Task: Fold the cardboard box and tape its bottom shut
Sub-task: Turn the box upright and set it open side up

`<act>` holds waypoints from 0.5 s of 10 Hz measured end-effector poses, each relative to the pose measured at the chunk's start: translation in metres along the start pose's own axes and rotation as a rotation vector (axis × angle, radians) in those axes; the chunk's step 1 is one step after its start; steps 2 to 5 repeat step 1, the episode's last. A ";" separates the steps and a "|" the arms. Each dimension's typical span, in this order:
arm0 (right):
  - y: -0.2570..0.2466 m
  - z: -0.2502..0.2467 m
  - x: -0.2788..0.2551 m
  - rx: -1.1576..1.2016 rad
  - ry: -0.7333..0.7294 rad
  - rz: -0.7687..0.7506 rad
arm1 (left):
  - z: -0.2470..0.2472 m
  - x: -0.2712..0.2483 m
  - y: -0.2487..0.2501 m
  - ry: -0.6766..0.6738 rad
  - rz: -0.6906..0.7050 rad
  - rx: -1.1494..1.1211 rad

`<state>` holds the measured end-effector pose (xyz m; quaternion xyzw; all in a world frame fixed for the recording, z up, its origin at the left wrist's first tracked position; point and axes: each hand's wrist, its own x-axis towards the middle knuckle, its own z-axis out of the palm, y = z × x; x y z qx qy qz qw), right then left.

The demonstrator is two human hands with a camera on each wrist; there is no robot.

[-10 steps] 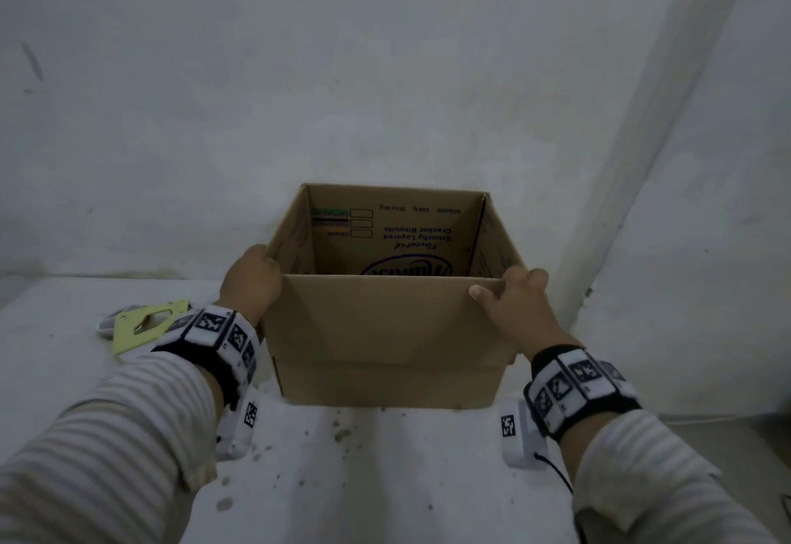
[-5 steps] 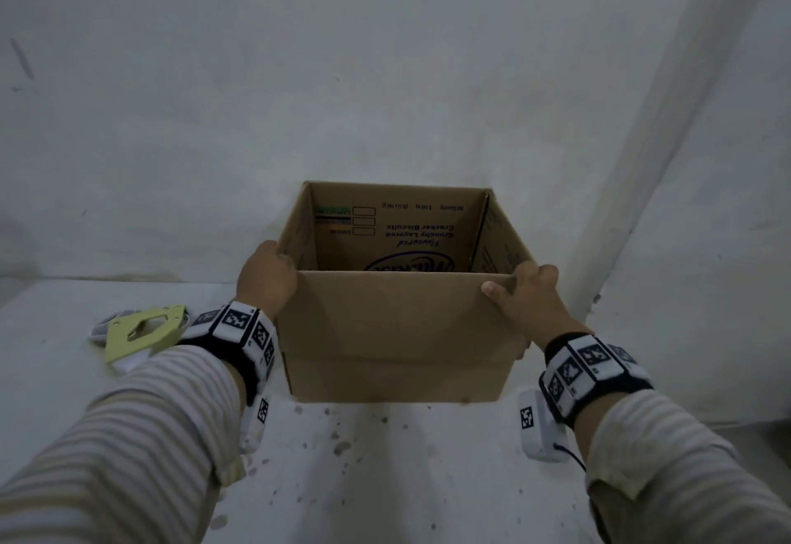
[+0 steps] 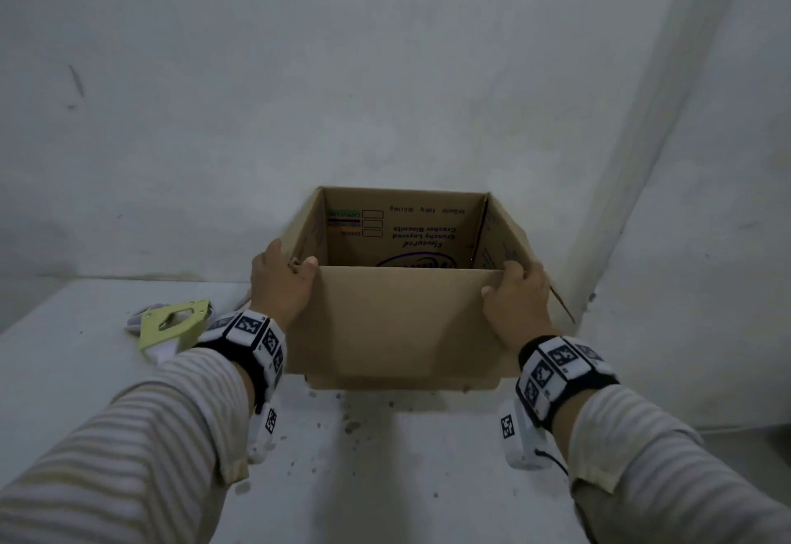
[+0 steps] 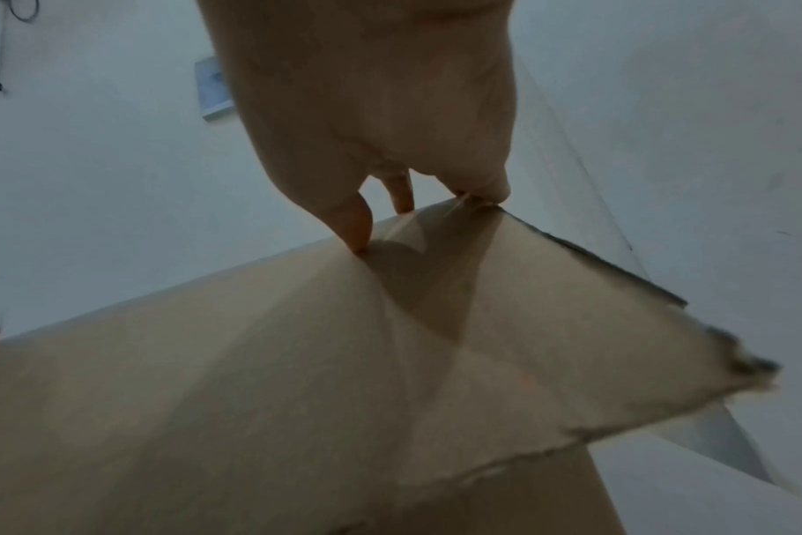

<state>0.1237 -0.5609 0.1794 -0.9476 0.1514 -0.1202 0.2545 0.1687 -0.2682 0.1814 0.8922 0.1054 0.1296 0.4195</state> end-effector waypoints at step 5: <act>-0.007 -0.003 -0.004 -0.019 0.041 -0.057 | -0.004 -0.010 -0.002 0.038 0.056 0.014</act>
